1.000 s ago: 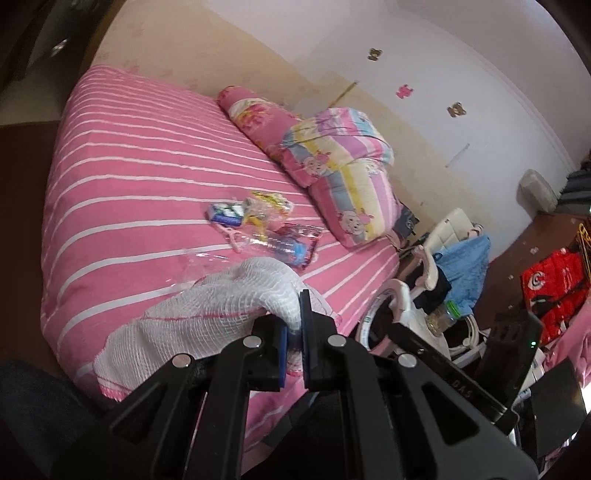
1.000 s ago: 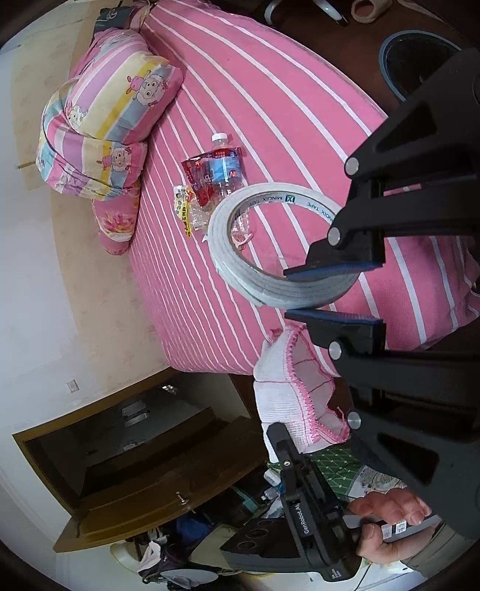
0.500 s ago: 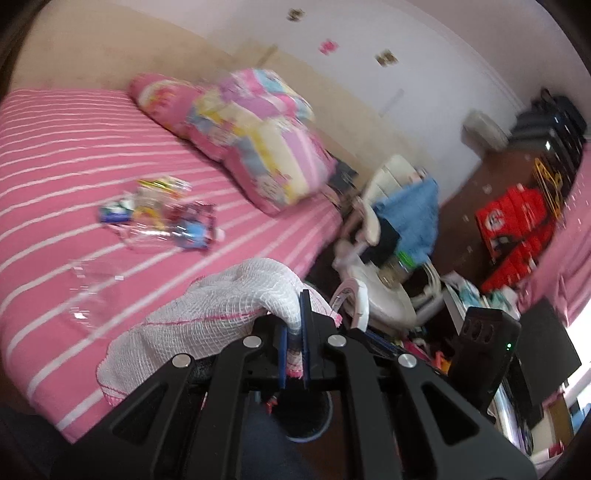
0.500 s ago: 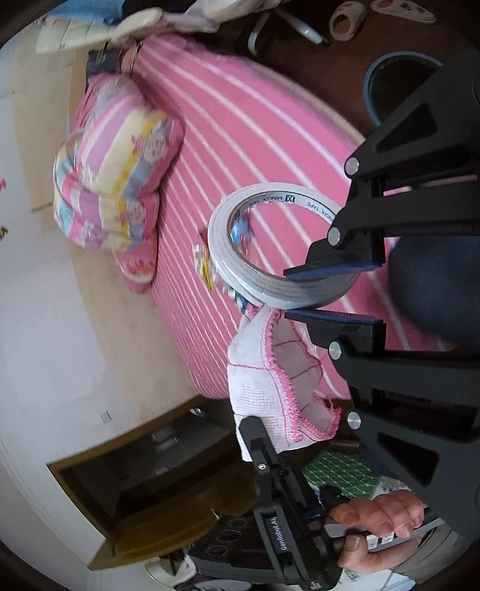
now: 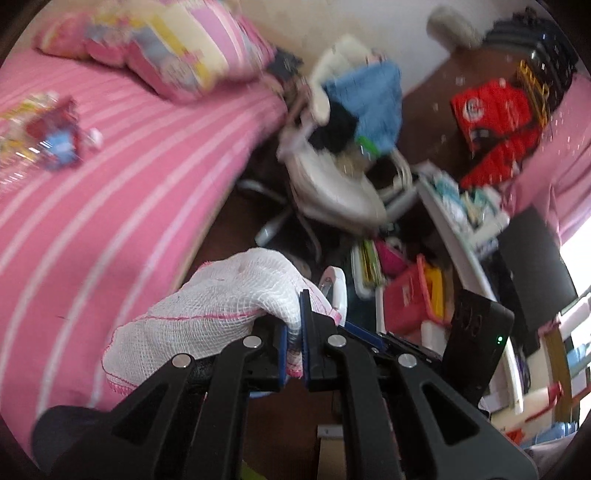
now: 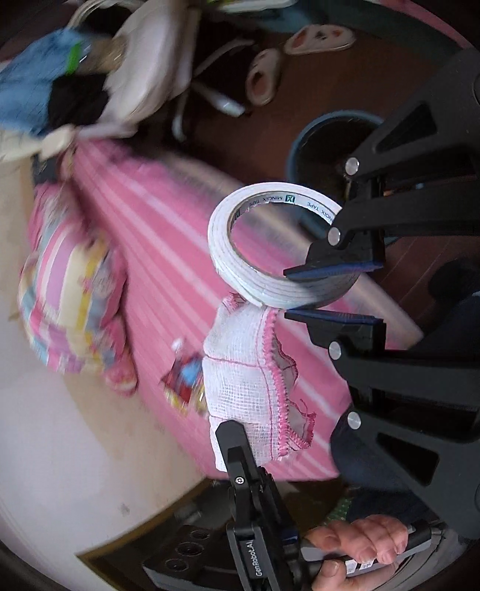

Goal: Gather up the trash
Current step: 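Carry the gauze cloth and tape roll over the blue bin, then open the left tool over the bin while the right tool releases the tape roll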

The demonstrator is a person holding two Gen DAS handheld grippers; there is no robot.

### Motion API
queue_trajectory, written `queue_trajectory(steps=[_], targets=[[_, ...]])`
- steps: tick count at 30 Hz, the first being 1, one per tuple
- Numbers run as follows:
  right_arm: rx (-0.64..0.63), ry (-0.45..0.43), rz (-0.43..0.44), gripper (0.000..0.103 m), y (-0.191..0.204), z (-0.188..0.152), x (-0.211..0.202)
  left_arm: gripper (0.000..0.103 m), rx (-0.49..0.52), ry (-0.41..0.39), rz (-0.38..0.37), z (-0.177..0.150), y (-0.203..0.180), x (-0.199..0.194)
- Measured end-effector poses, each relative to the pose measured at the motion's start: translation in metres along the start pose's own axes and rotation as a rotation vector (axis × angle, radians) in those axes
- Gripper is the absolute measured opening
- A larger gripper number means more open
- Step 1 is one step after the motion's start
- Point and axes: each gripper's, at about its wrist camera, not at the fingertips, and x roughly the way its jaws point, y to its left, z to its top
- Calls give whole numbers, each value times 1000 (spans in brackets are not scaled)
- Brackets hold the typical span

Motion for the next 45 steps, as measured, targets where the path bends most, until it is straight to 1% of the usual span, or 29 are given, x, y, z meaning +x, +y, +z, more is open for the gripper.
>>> queue_trajectory(steps=[1, 5, 8, 12, 14, 16, 17, 20, 22, 24, 27, 32, 33, 34, 35, 36, 37, 38, 39, 41, 43, 45], targets=[[12, 9, -12, 17, -7, -5, 2, 5, 1, 18, -6, 0, 0, 9], [73, 55, -57, 17, -41, -23, 14, 5, 8, 139, -50, -5, -2, 71], [115, 92, -88, 17, -65, -36, 27, 5, 9, 216, -66, -8, -1, 111], [162, 141, -112, 17, -91, -53, 41, 5, -11, 293, -85, -16, 5, 161], [181, 164, -120, 17, -96, -54, 53, 5, -29, 328, -100, -21, 12, 182], [202, 190, -128, 17, -105, -60, 63, 5, -40, 374, -99, -29, 19, 205], [210, 200, -134, 17, -107, -62, 68, 5, -51, 394, -101, -32, 23, 212], [238, 232, -145, 17, -120, -70, 83, 5, -63, 455, -74, -37, 36, 237], [252, 250, -151, 17, -124, -72, 92, 5, -90, 478, -82, -37, 44, 249], [261, 263, -155, 17, -127, -73, 100, 5, -101, 490, -77, -36, 51, 257], [269, 283, -168, 17, -131, -73, 111, 5, -150, 511, -89, -35, 62, 269], [278, 299, -182, 18, -133, -73, 121, 6, -179, 537, -106, -36, 68, 285], [279, 304, -188, 18, -135, -74, 122, 7, -183, 546, -96, -38, 69, 288], [281, 307, -193, 20, -136, -74, 124, 14, -183, 554, -77, -39, 70, 291], [284, 309, -201, 22, -136, -74, 125, 27, -176, 556, -63, -39, 70, 293], [286, 311, -218, 30, -137, -75, 126, 37, -166, 555, -46, -39, 70, 293], [285, 314, -231, 35, -137, -76, 125, 61, -148, 546, -18, -38, 68, 293], [282, 313, -245, 48, -136, -77, 125, 70, -142, 538, -7, -37, 69, 291], [273, 309, -264, 54, -135, -77, 124, 70, -137, 530, -3, -36, 68, 289], [260, 305, -277, 58, -134, -78, 121, 72, -148, 529, -7, -35, 70, 288], [259, 302, -287, 61, -130, -79, 116, 75, -154, 523, 6, -34, 73, 286], [258, 294, -292, 66, -128, -77, 111, 76, -155, 513, 15, -32, 73, 280]])
